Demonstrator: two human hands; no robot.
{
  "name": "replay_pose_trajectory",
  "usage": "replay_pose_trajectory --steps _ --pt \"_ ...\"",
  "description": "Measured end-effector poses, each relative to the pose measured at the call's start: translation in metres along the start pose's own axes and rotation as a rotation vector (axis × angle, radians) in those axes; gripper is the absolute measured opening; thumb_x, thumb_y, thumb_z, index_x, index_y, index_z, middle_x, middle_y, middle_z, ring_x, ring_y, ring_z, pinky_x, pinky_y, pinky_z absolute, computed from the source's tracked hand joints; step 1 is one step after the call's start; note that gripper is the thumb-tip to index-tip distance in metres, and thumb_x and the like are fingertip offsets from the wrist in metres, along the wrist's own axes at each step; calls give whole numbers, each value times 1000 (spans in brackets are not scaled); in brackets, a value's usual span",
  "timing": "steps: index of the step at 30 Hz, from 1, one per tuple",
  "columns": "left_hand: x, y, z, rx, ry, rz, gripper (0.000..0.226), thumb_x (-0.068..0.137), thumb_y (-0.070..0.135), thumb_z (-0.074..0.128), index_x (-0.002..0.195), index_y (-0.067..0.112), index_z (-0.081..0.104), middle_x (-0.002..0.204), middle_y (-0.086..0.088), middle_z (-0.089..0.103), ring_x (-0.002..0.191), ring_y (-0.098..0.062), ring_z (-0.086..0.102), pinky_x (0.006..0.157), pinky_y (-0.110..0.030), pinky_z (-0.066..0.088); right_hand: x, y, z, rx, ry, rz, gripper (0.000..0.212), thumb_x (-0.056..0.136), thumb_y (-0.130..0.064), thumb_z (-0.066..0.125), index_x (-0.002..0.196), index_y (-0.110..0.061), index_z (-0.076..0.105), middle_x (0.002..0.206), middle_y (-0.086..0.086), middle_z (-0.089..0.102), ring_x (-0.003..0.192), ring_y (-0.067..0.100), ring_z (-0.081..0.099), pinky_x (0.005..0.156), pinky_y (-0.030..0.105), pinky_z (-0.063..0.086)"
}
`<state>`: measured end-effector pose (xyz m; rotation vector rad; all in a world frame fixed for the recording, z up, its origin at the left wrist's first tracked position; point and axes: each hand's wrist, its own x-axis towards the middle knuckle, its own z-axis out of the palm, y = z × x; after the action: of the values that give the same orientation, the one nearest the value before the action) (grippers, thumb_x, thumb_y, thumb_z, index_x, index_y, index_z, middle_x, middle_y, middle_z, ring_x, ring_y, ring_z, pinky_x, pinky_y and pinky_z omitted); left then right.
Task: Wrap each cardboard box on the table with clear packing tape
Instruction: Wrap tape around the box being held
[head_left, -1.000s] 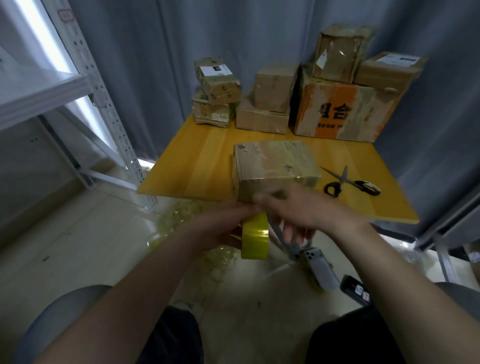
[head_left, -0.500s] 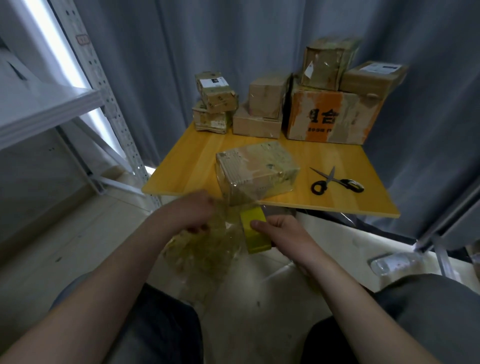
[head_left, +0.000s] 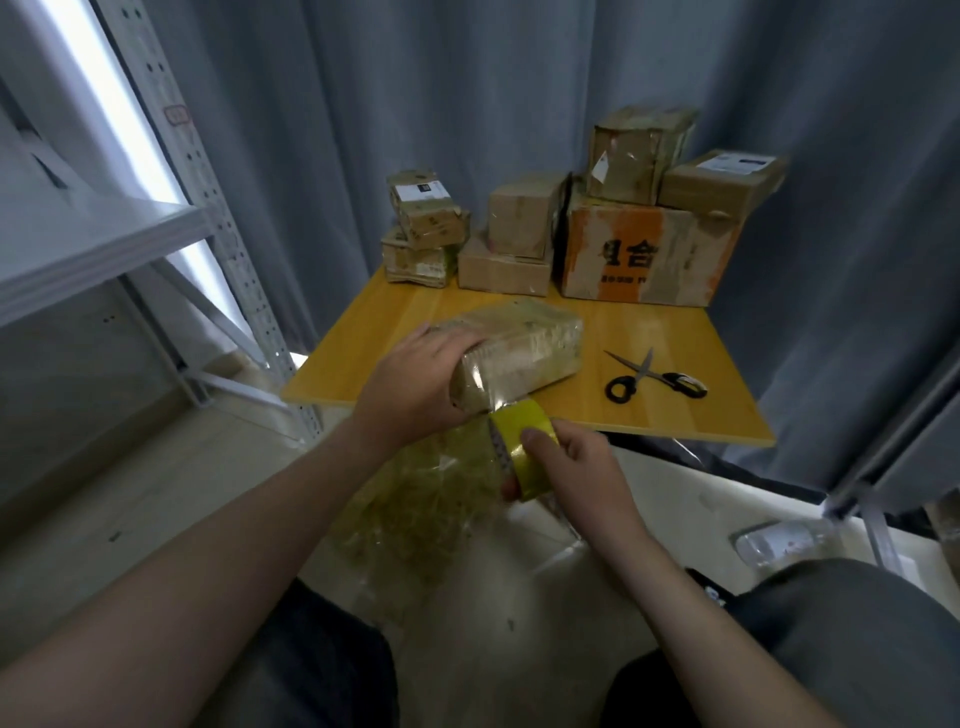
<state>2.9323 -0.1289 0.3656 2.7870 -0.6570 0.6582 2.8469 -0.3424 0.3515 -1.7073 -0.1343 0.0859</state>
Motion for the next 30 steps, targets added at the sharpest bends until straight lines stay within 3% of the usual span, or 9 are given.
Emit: replay_pose_trajectory --steps 4,8,11,15,18,20,23,26,30 --pt "2 4 -11 -129 -37 -76 88 67 44 86 147 29 51 144 8 59 128 -17 57 100 -40 52 5 -13 -10 12 55 -13 42 105 -20 57 64 -13 61 49 -5 61 44 4 58 48 16 43" --pt "5 6 -15 -295 26 -233 90 61 47 90 142 32 54 129 13 66 113 -7 61 93 -34 55 3 -8 -10 -17 52 58 44 104 -36 58 72 -8 67 57 12 70 48 24 68 50 27 53" --pt "9 12 -20 -376 17 -240 90 62 47 93 142 33 53 122 17 66 108 -1 61 92 -30 57 1 -3 -9 33 88 56 45 103 -39 59 81 0 69 61 17 70 50 30 69 49 30 54" --pt "14 11 -23 -581 33 -290 100 65 43 94 146 52 35 116 14 64 101 -12 68 83 -38 61 8 -15 -9 4 141 26 52 102 -39 62 65 -3 59 52 4 59 46 14 59 46 23 44" --pt "18 4 -27 -563 -17 -313 99 76 42 87 149 61 23 125 16 52 91 -22 65 72 -43 58 14 -24 -9 38 133 30 50 103 -34 61 58 -11 55 47 -5 56 42 6 54 45 19 41" --pt "20 -2 -26 -464 -87 -245 94 84 43 79 154 58 18 133 10 41 105 -15 57 83 -33 54 17 -28 -8 57 112 29 49 103 -33 60 57 -15 56 46 -5 58 42 6 56 45 18 42" --pt "24 -6 -19 -358 -159 -171 87 88 45 71 160 43 20 141 11 27 110 -12 52 92 -38 53 20 -30 -6 90 86 37 44 104 -33 59 69 -8 67 52 2 66 45 8 63 45 17 47" --pt "28 -12 -16 -320 -158 -126 86 90 47 68 161 24 26 151 13 26 125 -9 44 102 -37 49 23 -31 -6 107 79 41 42 104 -33 58 75 -6 71 56 4 69 47 8 64 46 15 48" --pt "34 -22 -19 -170 -184 -1 87 92 59 55 163 18 24 169 6 18 156 -14 11 126 -38 21 26 -30 -7 114 74 47 43 104 -31 58 73 -3 70 54 4 68 45 7 63 45 15 47"
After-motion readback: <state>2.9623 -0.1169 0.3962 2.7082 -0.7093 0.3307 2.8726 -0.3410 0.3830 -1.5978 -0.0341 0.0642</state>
